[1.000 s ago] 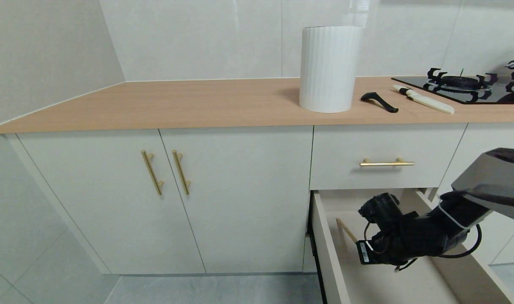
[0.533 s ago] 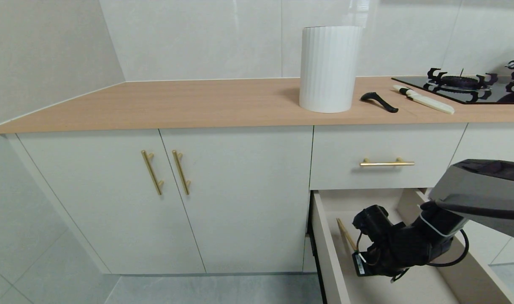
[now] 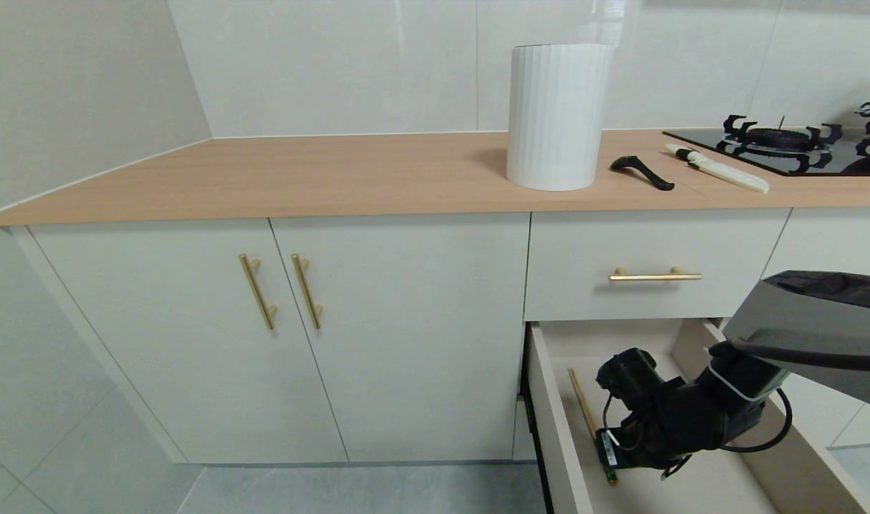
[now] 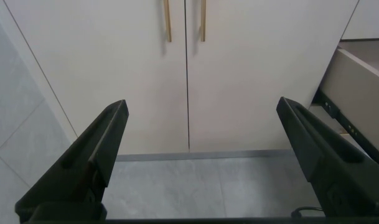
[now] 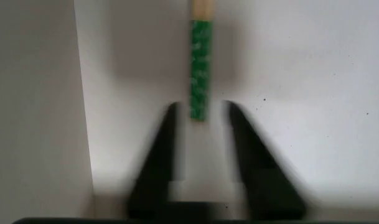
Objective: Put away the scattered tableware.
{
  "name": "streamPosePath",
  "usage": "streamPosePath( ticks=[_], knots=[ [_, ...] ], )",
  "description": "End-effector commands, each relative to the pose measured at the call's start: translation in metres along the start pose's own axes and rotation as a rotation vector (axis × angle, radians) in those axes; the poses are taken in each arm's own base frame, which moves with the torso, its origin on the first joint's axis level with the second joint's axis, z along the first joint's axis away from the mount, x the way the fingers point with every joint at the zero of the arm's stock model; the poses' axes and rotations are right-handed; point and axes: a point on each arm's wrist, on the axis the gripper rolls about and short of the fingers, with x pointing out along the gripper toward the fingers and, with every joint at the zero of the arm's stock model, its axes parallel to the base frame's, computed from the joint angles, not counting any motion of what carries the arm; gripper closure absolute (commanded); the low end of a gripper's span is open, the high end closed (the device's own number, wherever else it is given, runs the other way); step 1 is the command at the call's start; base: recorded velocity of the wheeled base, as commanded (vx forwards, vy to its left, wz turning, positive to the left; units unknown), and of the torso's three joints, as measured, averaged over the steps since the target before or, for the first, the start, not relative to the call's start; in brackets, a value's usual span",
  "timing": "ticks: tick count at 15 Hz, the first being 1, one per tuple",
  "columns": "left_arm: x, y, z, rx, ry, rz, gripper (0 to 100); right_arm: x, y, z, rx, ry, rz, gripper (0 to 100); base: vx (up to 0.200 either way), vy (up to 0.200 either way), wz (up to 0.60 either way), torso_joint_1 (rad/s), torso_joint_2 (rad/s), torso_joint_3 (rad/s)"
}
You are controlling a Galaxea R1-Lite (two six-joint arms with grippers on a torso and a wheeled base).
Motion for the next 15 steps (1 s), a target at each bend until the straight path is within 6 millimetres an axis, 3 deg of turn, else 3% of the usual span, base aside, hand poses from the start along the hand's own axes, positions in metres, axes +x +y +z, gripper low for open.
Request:
streamPosePath(
  ticks=[1,6,10,11,13,15],
  knots=[
    [0.000,0.000,0.000,0.000,0.000,0.000,0,-0.001,0.000,0.000,0.000,-0.002,0.001,0,0.000,0.000,0.00,0.000,0.00,0.000],
    [0.000,0.000,0.000,0.000,0.000,0.000,0,-0.007,0.000,0.001,0.007,-0.011,0.008,0,0.000,0.000,0.00,0.000,0.00,0.000],
    [0.000,0.000,0.000,0.000,0.000,0.000,0,-0.078,-0.028,0.016,0.060,-0.098,0.145,0,0.000,0.000,0.00,0.000,0.00,0.000],
    [0.000,0.000,0.000,0.000,0.000,0.000,0,-0.106,-0.048,0.016,0.040,-0.095,0.129,0,0.000,0.000,0.00,0.000,0.00,0.000],
    [0.000,0.000,0.000,0.000,0.000,0.000,0,-0.129,-0.069,0.018,0.011,-0.137,0.097,0,0.000,0.000,0.00,0.000,0.00,0.000],
    [0.000,0.000,0.000,0.000,0.000,0.000,0,-0.136,-0.081,0.020,0.034,-0.166,0.084,0,0.000,0.000,0.00,0.000,0.00,0.000]
  ],
)
